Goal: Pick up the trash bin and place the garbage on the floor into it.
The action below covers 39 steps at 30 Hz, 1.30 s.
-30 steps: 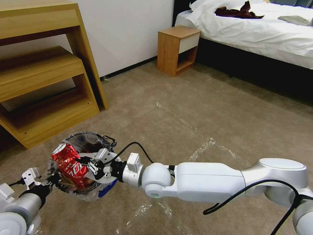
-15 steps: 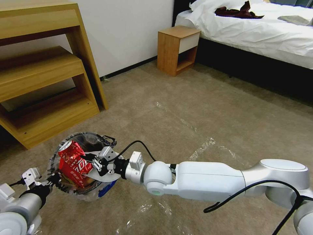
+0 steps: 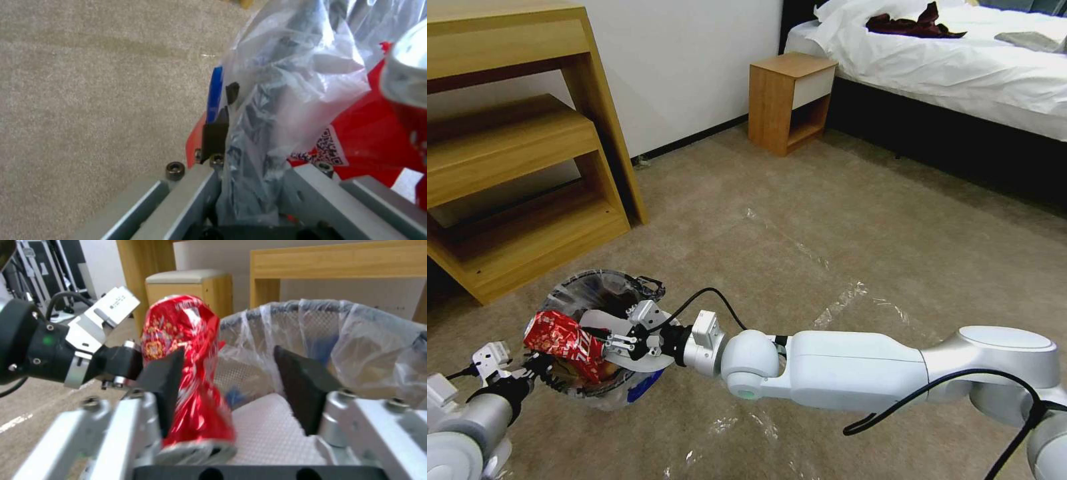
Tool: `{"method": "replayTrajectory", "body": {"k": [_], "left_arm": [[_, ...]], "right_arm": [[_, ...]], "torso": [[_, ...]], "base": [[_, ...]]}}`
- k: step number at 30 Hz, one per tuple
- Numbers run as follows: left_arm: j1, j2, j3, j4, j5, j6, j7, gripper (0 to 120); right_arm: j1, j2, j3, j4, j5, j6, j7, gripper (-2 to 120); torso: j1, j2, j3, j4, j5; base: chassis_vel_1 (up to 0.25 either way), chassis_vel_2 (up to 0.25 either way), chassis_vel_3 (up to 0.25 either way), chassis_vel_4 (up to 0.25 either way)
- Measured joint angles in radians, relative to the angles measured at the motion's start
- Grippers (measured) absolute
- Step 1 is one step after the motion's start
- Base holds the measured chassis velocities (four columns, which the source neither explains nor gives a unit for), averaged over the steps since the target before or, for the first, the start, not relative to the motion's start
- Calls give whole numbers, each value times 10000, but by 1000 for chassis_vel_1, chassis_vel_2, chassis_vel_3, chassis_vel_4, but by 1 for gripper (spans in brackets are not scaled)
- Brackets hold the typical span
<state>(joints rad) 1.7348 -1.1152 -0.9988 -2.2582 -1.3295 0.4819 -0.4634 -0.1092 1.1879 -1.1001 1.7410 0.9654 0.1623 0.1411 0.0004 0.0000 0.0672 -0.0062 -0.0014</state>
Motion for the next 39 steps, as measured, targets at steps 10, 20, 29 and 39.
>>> {"method": "replayTrajectory", "body": {"k": [10,20,29,39], "left_arm": [[17,-51,33,16,80,-40,36,0],[68,-38,23,54,96,-45,43,0],[108,-8,17,122,89,6,42,0],[60,35,-39,207,59,16,17,0]], "right_arm": [[-38,-70,79,88,3,4,20,98],[-164,-72,589,453,208,2,99,100],[-281,-7,1357,781,419,16,139,100],[-648,-44,3792,1691,1065,356,-79,100]], "torso": [[0,0,0,-1,0],[0,0,0,0,0],[0,0,0,0,0],[0,0,0,1,0]], "base": [[0,0,0,0],[0,0,0,0],[0,0,0,0],[0,0,0,0]]}}
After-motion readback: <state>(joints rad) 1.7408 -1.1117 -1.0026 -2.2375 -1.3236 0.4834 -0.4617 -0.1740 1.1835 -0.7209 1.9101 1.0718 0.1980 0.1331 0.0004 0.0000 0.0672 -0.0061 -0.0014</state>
